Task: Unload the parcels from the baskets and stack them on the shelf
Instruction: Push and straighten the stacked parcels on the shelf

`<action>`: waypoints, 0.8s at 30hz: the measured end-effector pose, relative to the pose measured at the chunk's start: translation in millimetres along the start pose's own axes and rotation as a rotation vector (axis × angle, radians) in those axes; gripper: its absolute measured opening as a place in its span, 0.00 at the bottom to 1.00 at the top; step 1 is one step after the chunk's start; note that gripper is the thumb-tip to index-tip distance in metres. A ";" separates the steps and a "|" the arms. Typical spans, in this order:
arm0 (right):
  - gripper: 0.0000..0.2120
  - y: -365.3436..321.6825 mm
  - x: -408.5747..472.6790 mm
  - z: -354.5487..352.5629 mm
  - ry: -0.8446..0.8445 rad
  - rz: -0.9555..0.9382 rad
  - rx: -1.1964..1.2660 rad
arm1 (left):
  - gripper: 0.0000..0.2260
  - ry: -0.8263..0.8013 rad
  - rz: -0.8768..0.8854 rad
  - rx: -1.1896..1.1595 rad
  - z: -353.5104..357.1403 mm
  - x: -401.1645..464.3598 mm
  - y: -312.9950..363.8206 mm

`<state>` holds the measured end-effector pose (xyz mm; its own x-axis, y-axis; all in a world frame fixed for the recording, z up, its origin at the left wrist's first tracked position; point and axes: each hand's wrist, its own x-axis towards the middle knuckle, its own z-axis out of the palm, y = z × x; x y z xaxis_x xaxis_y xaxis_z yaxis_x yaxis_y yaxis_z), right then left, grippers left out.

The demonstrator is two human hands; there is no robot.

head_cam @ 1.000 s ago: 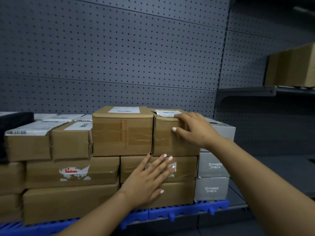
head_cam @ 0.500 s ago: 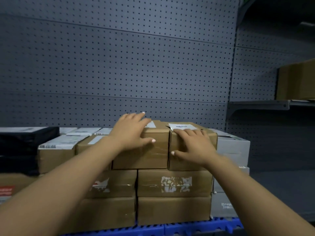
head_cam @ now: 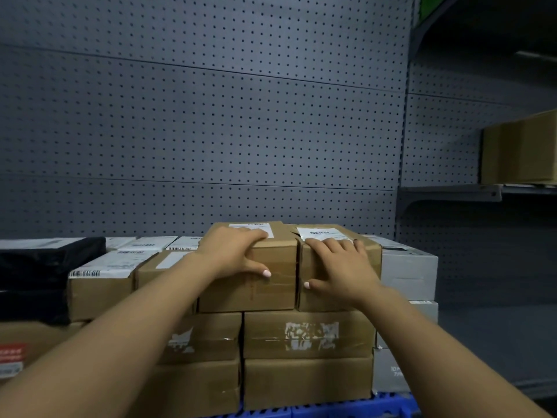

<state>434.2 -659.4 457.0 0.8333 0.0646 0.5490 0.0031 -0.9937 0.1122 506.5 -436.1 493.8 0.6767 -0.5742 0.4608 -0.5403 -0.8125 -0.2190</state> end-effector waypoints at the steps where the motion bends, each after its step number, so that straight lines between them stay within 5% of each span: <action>1: 0.39 -0.1 0.0 0.0 0.003 0.000 -0.003 | 0.38 0.001 0.005 -0.006 -1.5 -1.1 -0.2; 12: 0.39 -2.0 -1.5 4.7 0.044 0.010 0.003 | 0.40 -0.096 -0.005 0.010 -6.2 0.8 8.1; 18: 0.40 15.8 -10.9 -3.2 0.079 -0.022 0.099 | 0.41 0.084 0.085 -0.053 -3.9 13.4 46.6; 24: 0.31 97.1 -55.1 -13.9 0.103 0.240 0.072 | 0.47 0.096 0.090 0.041 -5.4 41.7 78.2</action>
<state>380.8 -758.2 449.2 0.7545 -0.1681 0.6344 -0.1454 -0.9854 -0.0881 489.8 -523.1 500.5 0.5741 -0.6344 0.5176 -0.5747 -0.7625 -0.2972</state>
